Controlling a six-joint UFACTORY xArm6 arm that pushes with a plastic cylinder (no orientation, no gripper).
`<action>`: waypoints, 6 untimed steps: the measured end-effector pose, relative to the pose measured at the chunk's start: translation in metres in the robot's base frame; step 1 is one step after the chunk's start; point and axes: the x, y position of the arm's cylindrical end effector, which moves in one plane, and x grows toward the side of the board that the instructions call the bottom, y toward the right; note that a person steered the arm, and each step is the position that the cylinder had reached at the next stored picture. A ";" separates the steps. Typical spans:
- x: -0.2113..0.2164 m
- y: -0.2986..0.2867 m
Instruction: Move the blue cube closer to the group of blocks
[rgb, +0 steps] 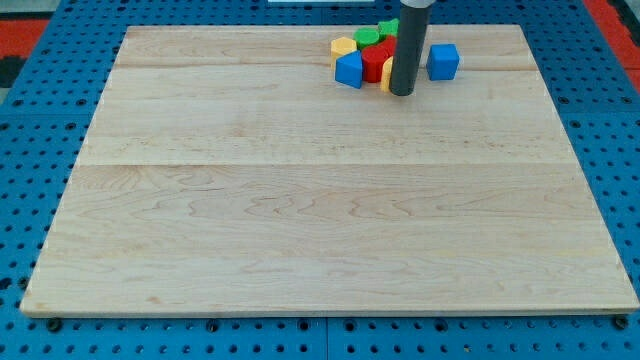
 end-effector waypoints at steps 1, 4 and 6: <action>0.016 0.013; -0.055 0.145; -0.050 0.111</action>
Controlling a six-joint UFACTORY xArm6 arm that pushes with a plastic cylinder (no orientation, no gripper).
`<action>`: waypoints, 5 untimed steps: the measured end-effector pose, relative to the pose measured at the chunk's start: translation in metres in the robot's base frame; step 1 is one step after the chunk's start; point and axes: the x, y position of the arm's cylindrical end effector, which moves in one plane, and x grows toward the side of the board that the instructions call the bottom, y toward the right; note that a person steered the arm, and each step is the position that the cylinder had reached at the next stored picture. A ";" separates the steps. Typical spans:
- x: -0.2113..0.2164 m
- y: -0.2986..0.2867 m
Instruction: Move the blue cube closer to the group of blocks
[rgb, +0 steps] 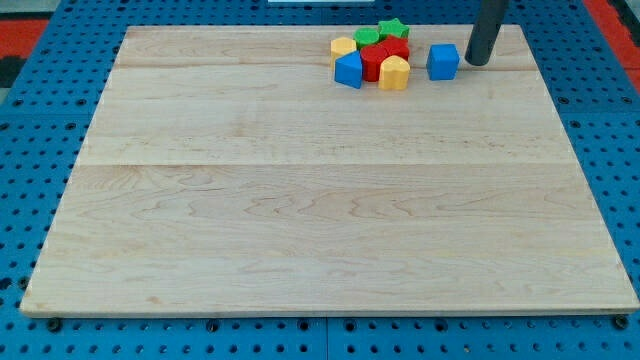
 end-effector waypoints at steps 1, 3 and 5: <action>0.003 -0.003; 0.003 -0.046; -0.004 -0.049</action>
